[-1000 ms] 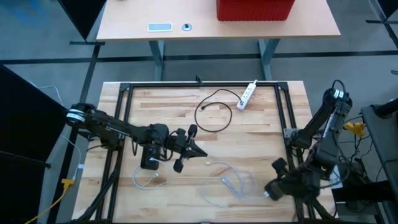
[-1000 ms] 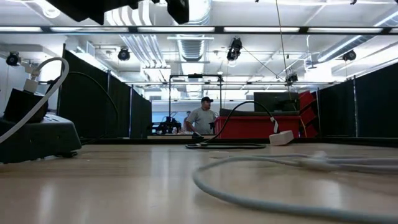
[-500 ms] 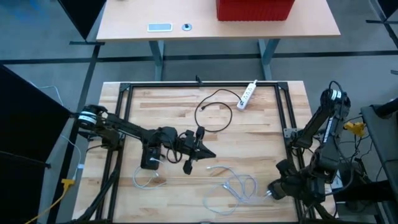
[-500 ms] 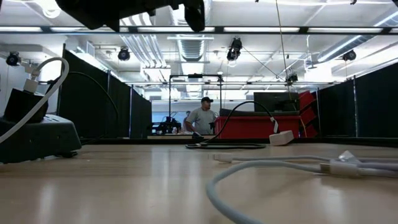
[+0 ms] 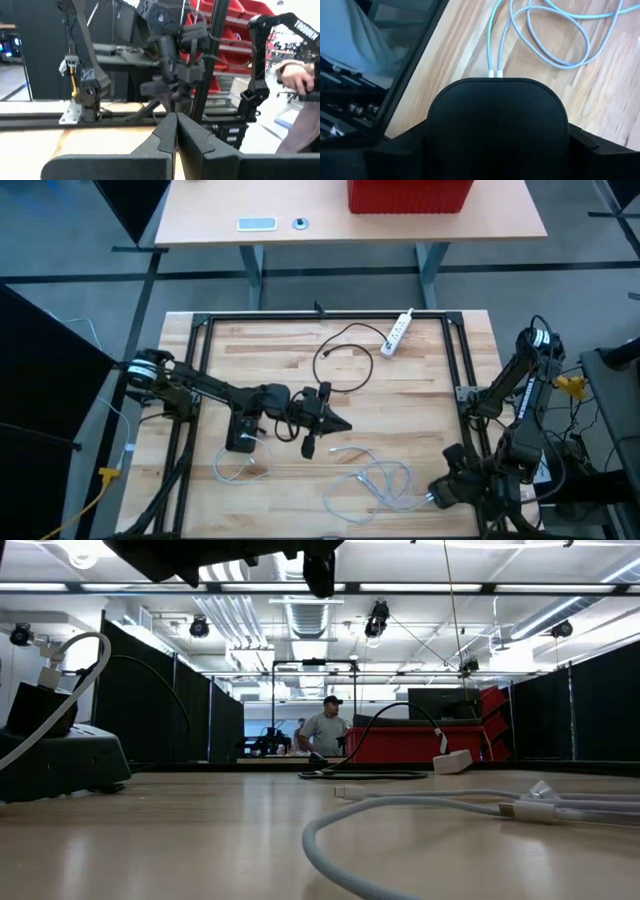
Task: Insert USB
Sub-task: Move the right black outlet extension to the bottom right of the table, then return to Home Position
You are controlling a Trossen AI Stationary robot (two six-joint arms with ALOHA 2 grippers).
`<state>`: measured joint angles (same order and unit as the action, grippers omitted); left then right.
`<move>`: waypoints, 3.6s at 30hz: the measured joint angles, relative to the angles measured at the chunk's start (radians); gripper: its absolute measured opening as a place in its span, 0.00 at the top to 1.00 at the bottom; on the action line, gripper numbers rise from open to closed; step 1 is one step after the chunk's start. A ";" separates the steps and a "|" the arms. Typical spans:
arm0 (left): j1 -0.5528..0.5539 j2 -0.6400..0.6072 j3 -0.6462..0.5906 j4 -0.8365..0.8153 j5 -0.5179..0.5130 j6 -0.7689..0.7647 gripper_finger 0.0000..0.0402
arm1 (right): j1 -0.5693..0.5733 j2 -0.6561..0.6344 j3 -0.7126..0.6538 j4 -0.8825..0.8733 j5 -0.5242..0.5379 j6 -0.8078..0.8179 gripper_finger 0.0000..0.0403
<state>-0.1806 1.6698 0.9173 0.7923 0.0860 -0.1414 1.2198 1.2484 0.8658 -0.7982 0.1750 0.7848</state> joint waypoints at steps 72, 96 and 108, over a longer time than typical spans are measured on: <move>0.810 -0.910 -0.002 -1.115 0.514 0.243 1.00 | -1.161 -0.537 0.340 0.228 -0.044 -1.098 0.96; 0.629 -1.396 -0.738 -0.615 0.187 0.024 1.00 | -1.279 -0.583 -0.370 0.955 -0.201 -0.942 1.00; 0.258 -1.377 -0.755 -0.675 -0.179 0.173 1.00 | -1.279 -0.439 -0.435 1.072 -0.146 -0.934 1.00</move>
<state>0.0773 0.2930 0.1620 0.1176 -0.0929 0.0314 -0.0595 0.8091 0.4310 0.2738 0.0288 -0.1492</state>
